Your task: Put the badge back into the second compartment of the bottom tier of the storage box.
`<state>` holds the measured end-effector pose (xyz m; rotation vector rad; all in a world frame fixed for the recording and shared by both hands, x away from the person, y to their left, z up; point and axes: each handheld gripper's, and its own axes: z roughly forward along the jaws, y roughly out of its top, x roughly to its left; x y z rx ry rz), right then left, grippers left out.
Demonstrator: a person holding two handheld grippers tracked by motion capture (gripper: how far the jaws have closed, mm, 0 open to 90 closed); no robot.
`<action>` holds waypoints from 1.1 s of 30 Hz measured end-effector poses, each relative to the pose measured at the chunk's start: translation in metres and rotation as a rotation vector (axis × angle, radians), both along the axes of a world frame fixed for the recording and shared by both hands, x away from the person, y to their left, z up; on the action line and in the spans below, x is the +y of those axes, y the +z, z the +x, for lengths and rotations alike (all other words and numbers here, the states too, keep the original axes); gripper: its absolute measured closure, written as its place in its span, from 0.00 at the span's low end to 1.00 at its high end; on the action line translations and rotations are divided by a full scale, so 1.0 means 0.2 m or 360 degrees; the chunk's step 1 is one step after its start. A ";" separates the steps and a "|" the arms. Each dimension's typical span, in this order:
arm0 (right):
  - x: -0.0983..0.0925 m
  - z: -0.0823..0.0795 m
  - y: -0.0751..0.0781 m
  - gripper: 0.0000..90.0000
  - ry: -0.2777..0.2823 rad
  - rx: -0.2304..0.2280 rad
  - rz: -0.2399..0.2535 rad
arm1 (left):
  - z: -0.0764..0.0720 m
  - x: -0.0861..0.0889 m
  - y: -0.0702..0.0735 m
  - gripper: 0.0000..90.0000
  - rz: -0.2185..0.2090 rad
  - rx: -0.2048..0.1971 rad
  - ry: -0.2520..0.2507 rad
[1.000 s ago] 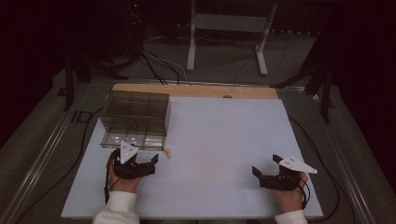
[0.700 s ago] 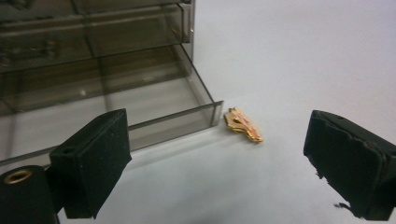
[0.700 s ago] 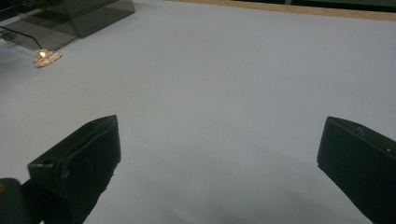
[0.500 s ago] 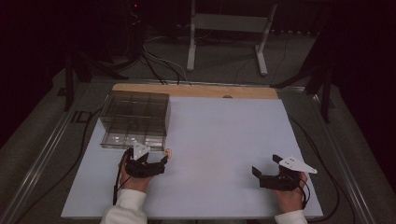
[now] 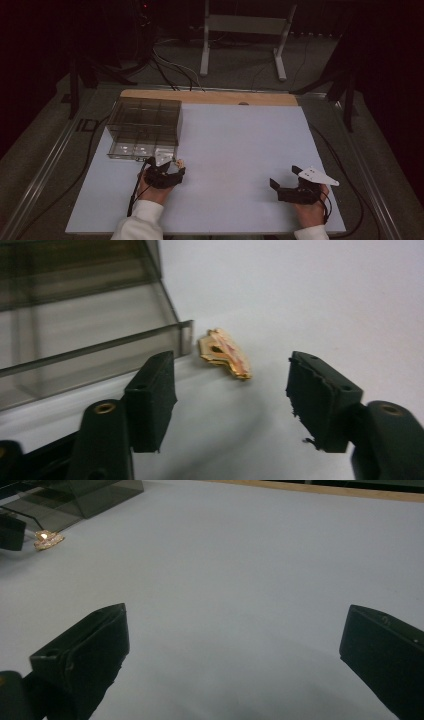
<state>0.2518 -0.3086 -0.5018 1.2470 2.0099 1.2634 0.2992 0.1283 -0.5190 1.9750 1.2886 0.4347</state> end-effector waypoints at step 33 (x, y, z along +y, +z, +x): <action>0.01 0.00 0.00 0.00 0.0009 0.0016 -0.0021 | 0.12 -0.16 0.03 0.83 0.0085 0.0021 -0.0029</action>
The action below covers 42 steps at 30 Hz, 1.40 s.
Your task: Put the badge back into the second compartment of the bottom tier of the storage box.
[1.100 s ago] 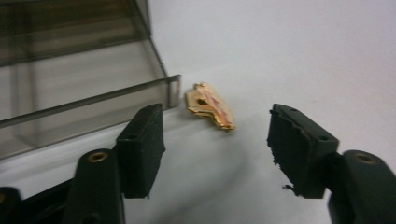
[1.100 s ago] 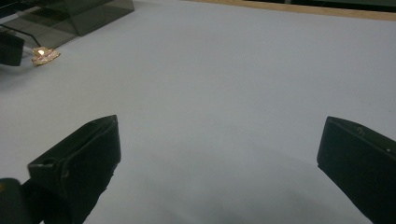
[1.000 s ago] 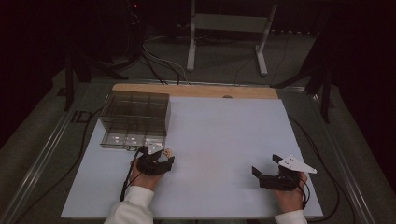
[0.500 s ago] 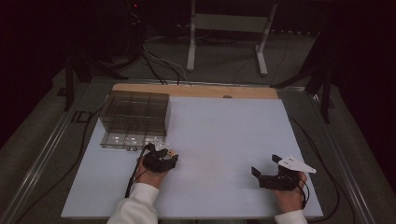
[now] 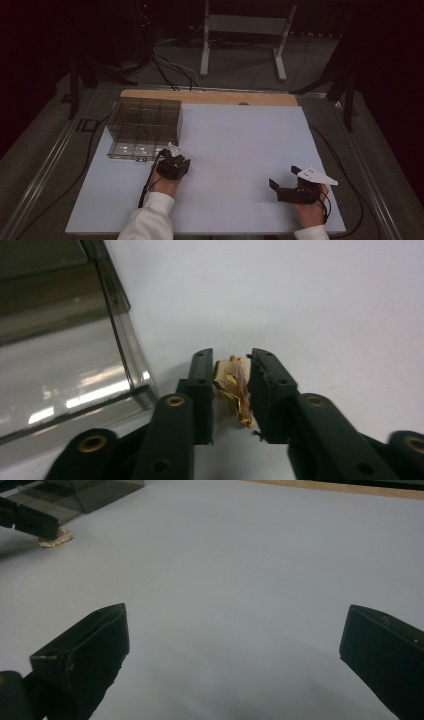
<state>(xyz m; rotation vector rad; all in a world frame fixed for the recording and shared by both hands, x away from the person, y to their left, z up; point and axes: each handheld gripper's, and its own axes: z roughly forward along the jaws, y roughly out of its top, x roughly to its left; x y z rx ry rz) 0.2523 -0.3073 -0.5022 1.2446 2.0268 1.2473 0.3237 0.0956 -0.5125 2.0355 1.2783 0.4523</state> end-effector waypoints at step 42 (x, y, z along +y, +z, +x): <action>0.01 0.00 0.00 0.00 0.0033 0.0015 -0.0005 | 0.00 0.00 0.07 0.90 -0.0082 -0.0035 -0.0110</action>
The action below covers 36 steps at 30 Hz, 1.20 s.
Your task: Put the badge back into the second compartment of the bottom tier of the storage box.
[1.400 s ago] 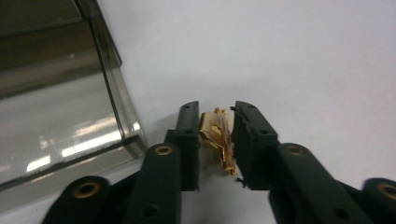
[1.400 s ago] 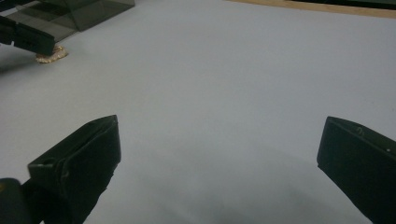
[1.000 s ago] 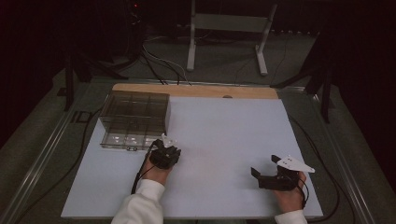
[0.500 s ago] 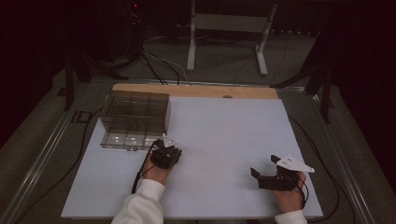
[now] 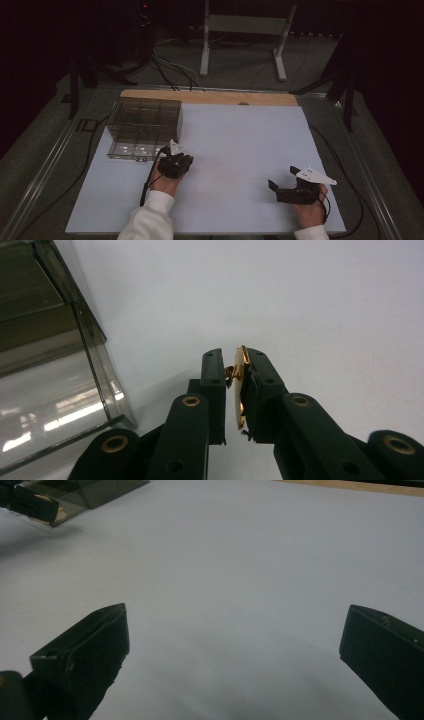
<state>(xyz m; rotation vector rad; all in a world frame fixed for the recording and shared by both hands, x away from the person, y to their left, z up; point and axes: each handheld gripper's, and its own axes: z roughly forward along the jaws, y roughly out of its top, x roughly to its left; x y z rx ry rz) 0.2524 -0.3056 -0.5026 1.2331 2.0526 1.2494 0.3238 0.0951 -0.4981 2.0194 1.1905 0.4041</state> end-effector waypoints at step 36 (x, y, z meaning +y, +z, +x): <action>0.00 0.00 0.00 0.00 0.0003 0.0002 0.0006 | 0.06 0.13 0.16 0.90 -0.0100 -0.0079 -0.0079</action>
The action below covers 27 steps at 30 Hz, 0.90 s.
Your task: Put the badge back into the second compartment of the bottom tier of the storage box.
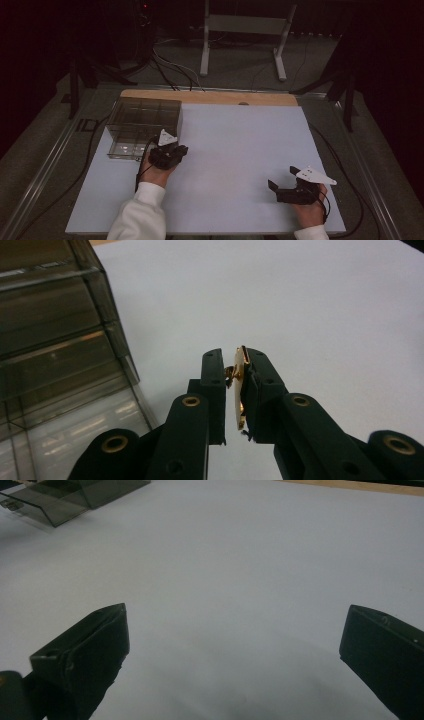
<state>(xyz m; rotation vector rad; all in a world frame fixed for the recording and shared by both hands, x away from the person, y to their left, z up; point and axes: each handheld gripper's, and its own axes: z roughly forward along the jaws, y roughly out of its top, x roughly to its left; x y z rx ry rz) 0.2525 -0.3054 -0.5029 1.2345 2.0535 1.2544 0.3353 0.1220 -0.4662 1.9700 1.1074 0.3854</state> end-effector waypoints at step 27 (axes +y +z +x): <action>0.00 0.00 0.00 0.00 -0.0008 0.0001 0.0004 | 0.05 0.20 0.05 0.90 -0.0026 -0.0030 0.0082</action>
